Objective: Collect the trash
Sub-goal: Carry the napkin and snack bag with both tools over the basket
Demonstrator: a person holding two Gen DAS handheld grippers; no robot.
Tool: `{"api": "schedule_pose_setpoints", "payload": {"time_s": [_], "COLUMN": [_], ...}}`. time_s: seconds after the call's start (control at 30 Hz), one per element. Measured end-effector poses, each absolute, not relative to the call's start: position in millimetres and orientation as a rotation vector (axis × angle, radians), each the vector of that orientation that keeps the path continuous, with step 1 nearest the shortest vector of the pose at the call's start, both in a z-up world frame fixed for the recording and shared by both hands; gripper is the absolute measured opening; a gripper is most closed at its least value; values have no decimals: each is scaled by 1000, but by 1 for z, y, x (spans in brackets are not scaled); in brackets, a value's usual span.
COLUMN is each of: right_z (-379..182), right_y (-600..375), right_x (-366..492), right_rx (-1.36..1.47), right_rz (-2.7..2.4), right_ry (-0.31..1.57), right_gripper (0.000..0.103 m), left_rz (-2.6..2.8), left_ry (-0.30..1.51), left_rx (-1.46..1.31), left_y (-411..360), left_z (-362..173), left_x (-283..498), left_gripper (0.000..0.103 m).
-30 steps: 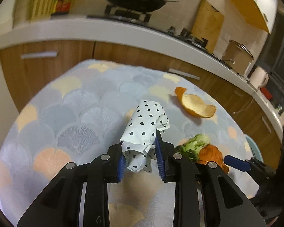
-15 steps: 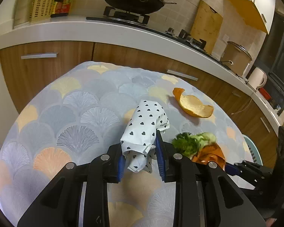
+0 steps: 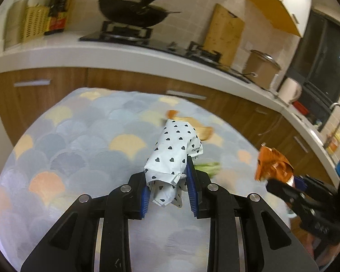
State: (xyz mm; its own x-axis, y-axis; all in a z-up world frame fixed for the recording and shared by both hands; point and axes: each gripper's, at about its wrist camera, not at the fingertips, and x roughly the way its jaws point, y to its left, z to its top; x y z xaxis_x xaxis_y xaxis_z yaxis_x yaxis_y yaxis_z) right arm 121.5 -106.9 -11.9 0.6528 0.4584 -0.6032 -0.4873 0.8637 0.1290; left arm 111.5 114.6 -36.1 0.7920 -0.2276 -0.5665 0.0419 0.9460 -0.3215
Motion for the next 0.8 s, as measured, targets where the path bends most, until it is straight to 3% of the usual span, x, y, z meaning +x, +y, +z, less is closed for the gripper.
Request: {"api": "schedule_pose_setpoints", "payload": {"time_s": [0.47,0.8], "right_z": [14,-1], "right_y": [-243,-344], "right_x": [120,116], "right_rx": [62,173], "right_rz": [327,179], "right_ry": [595,611], "right_gripper": [32,32], "left_rz": [-392,-544], "left_ry": [618,686], "left_rx": [-216,-117], "left_y": [-23,-136], "left_z": [-6,-22], "left_x": [124,151], "left_gripper": [26,26]}}
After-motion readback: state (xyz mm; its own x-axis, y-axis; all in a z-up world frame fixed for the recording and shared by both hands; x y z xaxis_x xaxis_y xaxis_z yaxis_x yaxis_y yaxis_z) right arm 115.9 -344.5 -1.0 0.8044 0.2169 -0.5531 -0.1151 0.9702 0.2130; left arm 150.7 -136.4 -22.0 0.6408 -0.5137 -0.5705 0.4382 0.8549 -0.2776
